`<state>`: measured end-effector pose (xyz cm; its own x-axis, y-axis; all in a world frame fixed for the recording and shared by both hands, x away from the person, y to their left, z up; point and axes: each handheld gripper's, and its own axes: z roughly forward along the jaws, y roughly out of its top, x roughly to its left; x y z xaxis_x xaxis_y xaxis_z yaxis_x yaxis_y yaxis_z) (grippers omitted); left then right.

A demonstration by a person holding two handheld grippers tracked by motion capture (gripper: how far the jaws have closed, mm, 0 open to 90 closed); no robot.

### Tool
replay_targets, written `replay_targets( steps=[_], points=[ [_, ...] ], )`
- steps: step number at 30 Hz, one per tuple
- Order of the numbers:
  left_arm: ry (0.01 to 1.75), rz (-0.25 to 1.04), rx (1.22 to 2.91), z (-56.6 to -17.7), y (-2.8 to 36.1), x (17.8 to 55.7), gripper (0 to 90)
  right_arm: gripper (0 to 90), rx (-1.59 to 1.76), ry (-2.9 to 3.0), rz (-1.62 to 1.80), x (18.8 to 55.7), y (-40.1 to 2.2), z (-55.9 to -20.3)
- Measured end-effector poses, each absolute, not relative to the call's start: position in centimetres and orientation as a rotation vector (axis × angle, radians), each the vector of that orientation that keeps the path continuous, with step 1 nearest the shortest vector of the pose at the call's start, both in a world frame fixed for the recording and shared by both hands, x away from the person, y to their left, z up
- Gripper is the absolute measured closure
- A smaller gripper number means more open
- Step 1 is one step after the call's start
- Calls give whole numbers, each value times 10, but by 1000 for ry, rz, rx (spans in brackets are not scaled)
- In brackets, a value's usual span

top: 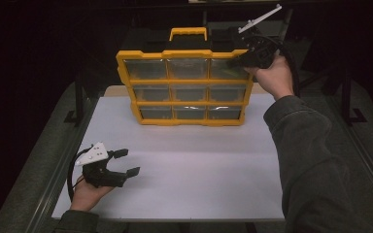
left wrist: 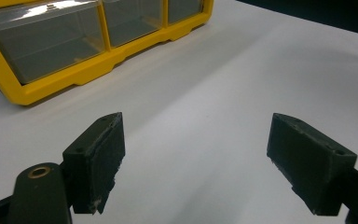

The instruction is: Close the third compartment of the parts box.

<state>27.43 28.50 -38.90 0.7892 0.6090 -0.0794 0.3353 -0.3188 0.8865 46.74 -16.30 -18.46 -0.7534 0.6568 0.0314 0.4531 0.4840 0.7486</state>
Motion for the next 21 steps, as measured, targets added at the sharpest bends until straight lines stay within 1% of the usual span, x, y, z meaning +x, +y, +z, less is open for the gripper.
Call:
replay_targets(
  steps=[6,8,10,12,21],
  points=[
    [711,330,1934,-389,286,275,193,882,936,2474,1190,464,-165,-188],
    [706,334,1937,-389,286,276,193,842,936,2491,1220,462,-166,-190],
    [713,327,1936,-389,284,275,193,826,927,2490,1233,460,-165,-193],
    [716,324,1936,-389,284,275,193,784,918,2501,1261,458,-165,-196],
    [717,328,1938,-389,283,275,191,662,872,2522,1308,447,-160,-208]
  ],
)
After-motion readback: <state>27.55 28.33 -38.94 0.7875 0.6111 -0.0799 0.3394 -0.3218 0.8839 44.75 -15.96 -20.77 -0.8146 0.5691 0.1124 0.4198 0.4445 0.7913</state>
